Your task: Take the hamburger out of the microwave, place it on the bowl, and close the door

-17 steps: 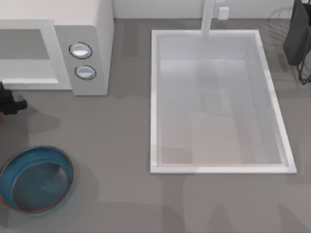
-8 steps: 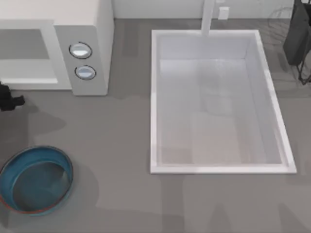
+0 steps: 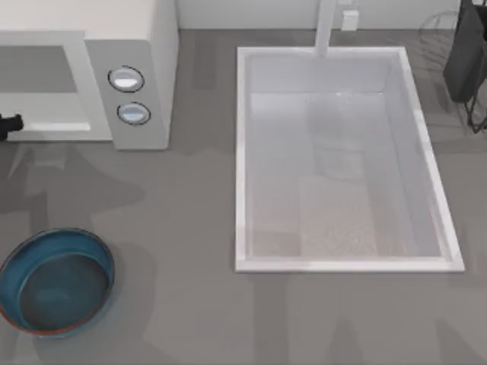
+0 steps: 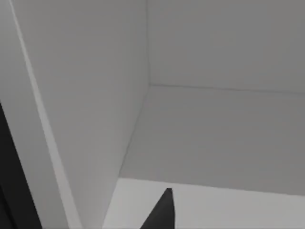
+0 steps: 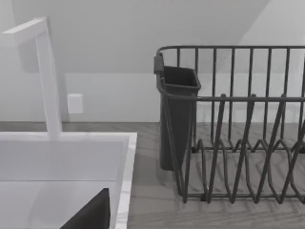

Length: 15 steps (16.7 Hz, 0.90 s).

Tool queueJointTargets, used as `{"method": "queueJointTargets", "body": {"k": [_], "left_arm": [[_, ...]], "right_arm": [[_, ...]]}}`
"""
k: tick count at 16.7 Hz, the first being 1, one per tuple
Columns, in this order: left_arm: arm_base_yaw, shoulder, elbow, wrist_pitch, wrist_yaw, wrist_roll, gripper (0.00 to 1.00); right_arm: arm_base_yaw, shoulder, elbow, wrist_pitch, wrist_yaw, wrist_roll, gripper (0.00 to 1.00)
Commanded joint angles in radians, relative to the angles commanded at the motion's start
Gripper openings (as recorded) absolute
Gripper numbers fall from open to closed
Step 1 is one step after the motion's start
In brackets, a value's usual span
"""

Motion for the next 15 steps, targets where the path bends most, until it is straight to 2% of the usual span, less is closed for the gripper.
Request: {"method": "queueJointTargets", "body": {"k": [4, 11, 15], "left_arm": [[0.000, -0.099, 0.000, -0.106, -0.001, 0.001, 0.00], [-0.005, -0.105, 0.005, -0.124, -0.008, -0.007, 0.00], [-0.077, -0.083, 0.094, -0.262, -0.098, -0.147, 0.00]], "right_arm": [[0.000, 0.000, 0.000, 0.000, 0.000, 0.000, 1.00], [0.000, 0.000, 0.000, 0.000, 0.000, 0.000, 1.00], [0.000, 0.000, 0.000, 0.000, 0.000, 0.000, 1.00]]}}
